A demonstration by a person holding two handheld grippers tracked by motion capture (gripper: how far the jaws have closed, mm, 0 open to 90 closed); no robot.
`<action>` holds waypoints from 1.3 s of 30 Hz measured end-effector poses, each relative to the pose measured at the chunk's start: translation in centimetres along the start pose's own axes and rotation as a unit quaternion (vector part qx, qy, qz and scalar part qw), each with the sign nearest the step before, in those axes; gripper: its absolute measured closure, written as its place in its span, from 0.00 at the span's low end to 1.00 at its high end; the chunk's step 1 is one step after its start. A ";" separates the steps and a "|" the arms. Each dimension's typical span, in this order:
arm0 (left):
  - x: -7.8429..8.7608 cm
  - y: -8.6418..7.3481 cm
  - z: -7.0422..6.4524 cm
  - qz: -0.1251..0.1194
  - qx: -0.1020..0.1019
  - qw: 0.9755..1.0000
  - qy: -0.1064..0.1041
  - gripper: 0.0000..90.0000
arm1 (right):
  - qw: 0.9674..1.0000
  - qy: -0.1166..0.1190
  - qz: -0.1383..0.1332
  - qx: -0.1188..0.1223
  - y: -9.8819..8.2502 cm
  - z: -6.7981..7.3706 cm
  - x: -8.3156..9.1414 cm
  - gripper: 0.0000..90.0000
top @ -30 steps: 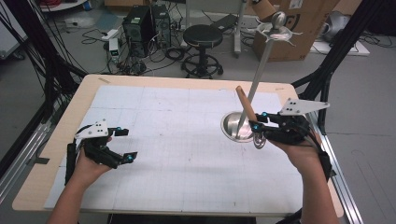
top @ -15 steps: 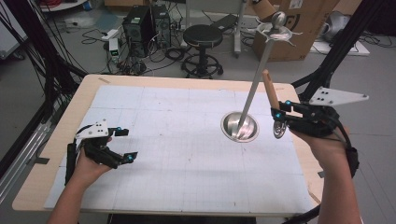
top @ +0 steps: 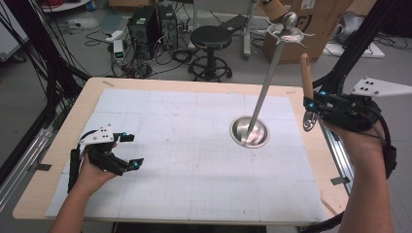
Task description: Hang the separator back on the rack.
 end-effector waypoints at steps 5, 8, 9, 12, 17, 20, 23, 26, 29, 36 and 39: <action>0.1 0.0 0.0 -0.001 0.000 1.000 0.000 0.02 | 1.000 -0.004 -0.008 -0.007 0.5 -0.8 0.1 0.76; 0.0 0.0 0.0 0.000 0.001 1.000 0.000 0.02 | 1.000 -0.007 -0.006 -0.012 0.6 -1.1 0.0 0.77; 0.0 0.0 0.0 0.001 0.000 1.000 -0.001 0.02 | 1.000 -0.007 -0.005 -0.012 0.6 -1.2 0.0 0.77; 0.1 0.0 0.0 0.000 0.001 1.000 -0.001 0.02 | 1.000 -0.014 -0.003 -0.009 0.8 -1.4 -0.2 0.77; 0.1 0.0 0.1 -0.001 0.003 1.000 0.002 0.02 | 1.000 -0.018 -0.004 -0.019 0.8 -2.0 -0.4 0.77; 0.1 0.0 0.1 -0.001 0.002 1.000 0.001 0.02 | 1.000 -0.015 -0.001 -0.018 0.9 -2.1 -0.6 0.77; 0.1 0.0 0.1 0.000 0.001 1.000 0.001 0.02 | 1.000 -0.010 0.001 -0.019 1.1 -1.9 -0.9 0.77; 0.1 0.0 0.0 0.000 0.001 1.000 0.001 0.02 | 1.000 -0.007 0.004 -0.018 1.2 -1.9 -1.3 0.77; 0.2 0.0 0.1 0.000 0.001 1.000 0.001 0.02 | 1.000 -0.004 0.006 -0.015 1.3 -1.7 -1.7 0.77; 0.1 0.0 0.1 0.001 0.001 1.000 0.001 0.02 | 1.000 -0.005 0.011 -0.015 1.3 -1.6 -2.5 0.76; 0.2 0.0 0.1 0.000 0.002 1.000 0.001 0.02 | 1.000 -0.009 0.015 -0.017 1.3 -1.7 -2.9 0.76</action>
Point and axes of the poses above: each handheld gripper's, and its own axes: x roughly backward along the jaws, y roughly out of its top, z roughly to its left, the point moved 5 cm from there along -x, roughly forward along the jaws, and after that the axes turned 8 degrees about x, right-handed, at the moved point
